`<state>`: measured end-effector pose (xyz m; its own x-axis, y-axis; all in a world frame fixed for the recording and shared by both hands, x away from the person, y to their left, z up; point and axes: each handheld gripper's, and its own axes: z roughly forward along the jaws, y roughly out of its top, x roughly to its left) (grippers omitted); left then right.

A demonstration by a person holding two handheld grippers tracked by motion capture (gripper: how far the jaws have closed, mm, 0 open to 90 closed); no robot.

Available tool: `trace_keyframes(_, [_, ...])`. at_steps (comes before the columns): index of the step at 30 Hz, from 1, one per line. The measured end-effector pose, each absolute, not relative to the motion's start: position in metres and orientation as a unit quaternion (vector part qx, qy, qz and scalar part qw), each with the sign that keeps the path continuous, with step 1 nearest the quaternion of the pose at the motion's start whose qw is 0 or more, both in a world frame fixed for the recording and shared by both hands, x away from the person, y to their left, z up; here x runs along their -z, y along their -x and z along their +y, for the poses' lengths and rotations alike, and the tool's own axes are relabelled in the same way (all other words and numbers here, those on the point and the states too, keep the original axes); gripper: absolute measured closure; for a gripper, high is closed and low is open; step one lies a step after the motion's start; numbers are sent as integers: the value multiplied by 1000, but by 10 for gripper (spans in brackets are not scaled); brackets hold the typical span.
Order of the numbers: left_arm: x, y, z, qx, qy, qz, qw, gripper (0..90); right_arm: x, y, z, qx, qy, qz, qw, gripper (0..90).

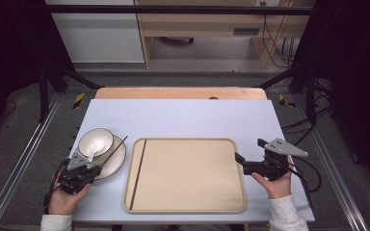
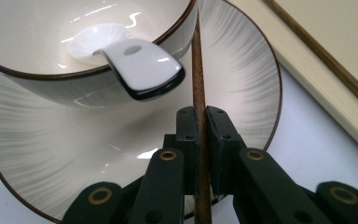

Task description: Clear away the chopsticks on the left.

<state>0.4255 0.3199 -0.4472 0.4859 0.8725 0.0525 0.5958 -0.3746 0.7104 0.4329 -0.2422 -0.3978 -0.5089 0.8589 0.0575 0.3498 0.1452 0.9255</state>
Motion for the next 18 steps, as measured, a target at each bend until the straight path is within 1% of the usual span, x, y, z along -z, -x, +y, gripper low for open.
trace_keyframes(8, [441, -419, 307, -224, -794, 455, 337, 841, 397, -432, -244, -498, -424, 711, 258, 25])
trace_keyframes(18, [439, -411, 280, -232, -779, 463, 354, 842, 395, -431, -246, -502, -425, 707, 259, 25])
